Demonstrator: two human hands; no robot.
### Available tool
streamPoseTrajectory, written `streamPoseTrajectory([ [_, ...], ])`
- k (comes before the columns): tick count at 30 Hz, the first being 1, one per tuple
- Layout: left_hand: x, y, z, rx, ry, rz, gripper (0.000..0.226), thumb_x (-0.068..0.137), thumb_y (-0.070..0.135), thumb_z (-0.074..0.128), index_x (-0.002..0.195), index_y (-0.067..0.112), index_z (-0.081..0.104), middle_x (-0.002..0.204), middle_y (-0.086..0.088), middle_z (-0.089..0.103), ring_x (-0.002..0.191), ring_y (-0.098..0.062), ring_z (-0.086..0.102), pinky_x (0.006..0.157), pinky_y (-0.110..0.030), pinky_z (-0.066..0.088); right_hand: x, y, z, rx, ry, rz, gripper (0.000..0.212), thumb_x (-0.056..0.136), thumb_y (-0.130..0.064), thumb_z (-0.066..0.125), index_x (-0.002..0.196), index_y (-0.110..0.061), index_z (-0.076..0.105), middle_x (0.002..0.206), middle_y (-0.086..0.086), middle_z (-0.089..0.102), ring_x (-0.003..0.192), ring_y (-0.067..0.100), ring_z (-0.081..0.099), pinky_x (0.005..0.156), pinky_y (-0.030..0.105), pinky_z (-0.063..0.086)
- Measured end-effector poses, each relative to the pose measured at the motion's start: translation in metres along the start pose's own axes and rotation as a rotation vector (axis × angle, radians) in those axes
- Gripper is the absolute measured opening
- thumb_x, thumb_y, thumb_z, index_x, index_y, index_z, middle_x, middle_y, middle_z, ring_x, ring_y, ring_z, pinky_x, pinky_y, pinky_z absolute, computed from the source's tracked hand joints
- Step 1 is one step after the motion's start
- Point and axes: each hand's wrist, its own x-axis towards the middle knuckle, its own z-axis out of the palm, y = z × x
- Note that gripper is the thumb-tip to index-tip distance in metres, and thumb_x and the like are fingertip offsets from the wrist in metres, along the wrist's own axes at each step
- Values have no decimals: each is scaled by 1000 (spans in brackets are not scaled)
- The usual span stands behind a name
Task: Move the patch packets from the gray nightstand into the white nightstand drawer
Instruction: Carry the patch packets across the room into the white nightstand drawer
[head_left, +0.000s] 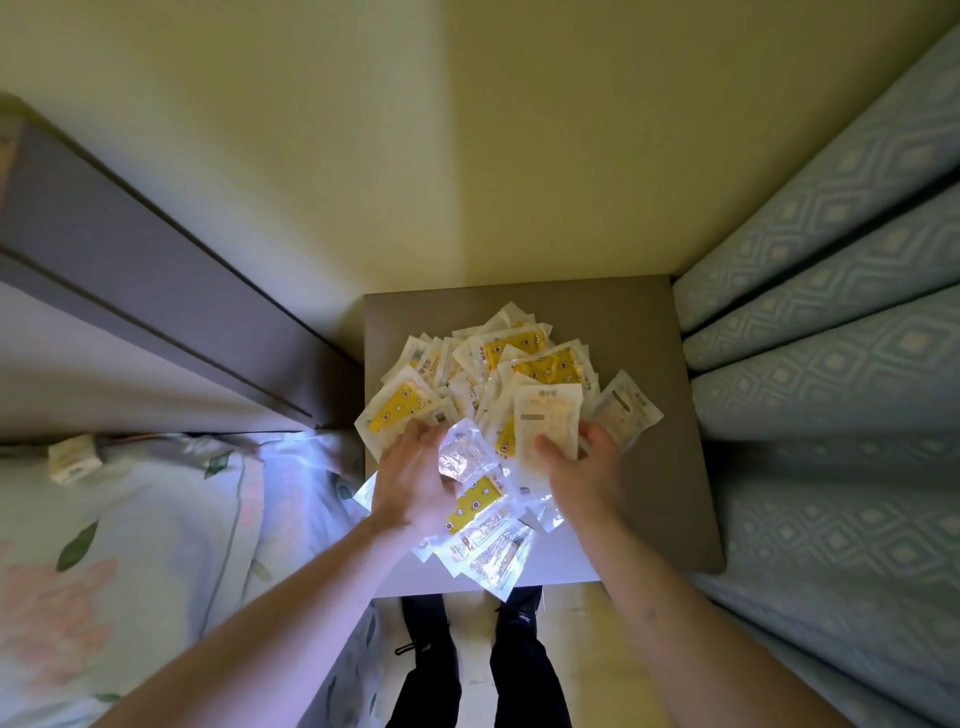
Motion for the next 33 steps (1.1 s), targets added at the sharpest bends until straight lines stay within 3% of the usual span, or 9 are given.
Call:
streamPoseTrajectory([
  [4, -6, -8, -8, -159, 36, -53, 45, 89, 30, 77, 130, 20, 63, 129, 6, 68, 85, -2, 69, 84, -27, 55, 16, 4, 13, 28, 96, 29, 30, 87, -22, 79, 109, -25, 58, 102, -9, 68, 86, 8, 69, 57, 16, 52],
  [6, -13, -10, -15, -248, 103, -123, 23, 90, 32, 76, 106, 17, 68, 108, 5, 75, 68, 7, 64, 65, -24, 50, 20, 10, 15, 13, 134, 39, 36, 81, -28, 82, 107, -28, 58, 113, -1, 68, 87, 14, 71, 63, 26, 59],
  [9, -22, -18, -19, -433, 139, -233, 36, 89, 34, 77, 75, 11, 53, 67, -3, 63, 72, -5, 69, 46, -23, 37, 19, 13, 16, 13, 156, 45, 41, 79, -27, 85, 105, -25, 53, 110, -2, 65, 84, 10, 69, 59, 22, 55],
  [11, -30, -22, -14, -381, 36, -191, 36, 89, 39, 76, 71, 20, 52, 63, 10, 57, 68, -6, 66, 49, -17, 35, 18, 10, 16, 26, 157, 49, 43, 82, -22, 85, 108, -20, 51, 98, -8, 64, 80, 4, 64, 56, 18, 47],
  [14, -39, -28, 4, -126, -41, -2, 28, 88, 46, 73, 88, 20, 63, 102, 7, 58, 96, -15, 58, 80, -24, 47, 18, 6, 16, 53, 134, 42, 47, 81, -18, 86, 112, -19, 51, 93, -12, 67, 79, 1, 65, 58, 17, 48],
  [17, -42, -22, 16, -7, -3, 87, 45, 86, 48, 74, 119, 18, 69, 127, 4, 58, 118, -19, 49, 106, -30, 41, 19, 3, 16, 13, 48, 22, 33, 87, -18, 81, 114, -26, 63, 94, -17, 69, 86, 0, 66, 61, 15, 47],
  [23, -36, -12, 21, 1, 32, 27, 53, 71, 56, 83, 113, 24, 76, 130, 6, 52, 123, -18, 43, 109, -34, 39, 17, 6, 5, 24, -93, 3, 22, 94, -23, 73, 116, -27, 74, 98, -16, 75, 93, 2, 68, 71, 17, 49],
  [29, -35, -9, 28, -74, 0, -21, 47, 78, 49, 82, 116, 23, 73, 125, 11, 57, 117, -15, 40, 106, -27, 31, 5, 20, -23, 324, -89, 133, 22, 95, -20, 72, 114, -30, 70, 111, -6, 77, 109, 18, 72, 95, 39, 55],
  [33, -37, -8, 31, -181, -53, -43, 35, 80, 39, 83, 109, 23, 72, 118, 12, 61, 102, -10, 62, 105, -34, 37, -16, 34, -49, 536, -20, 210, 42, 88, -29, 77, 127, -21, 65, 121, 3, 75, 113, 22, 71, 94, 38, 55],
])
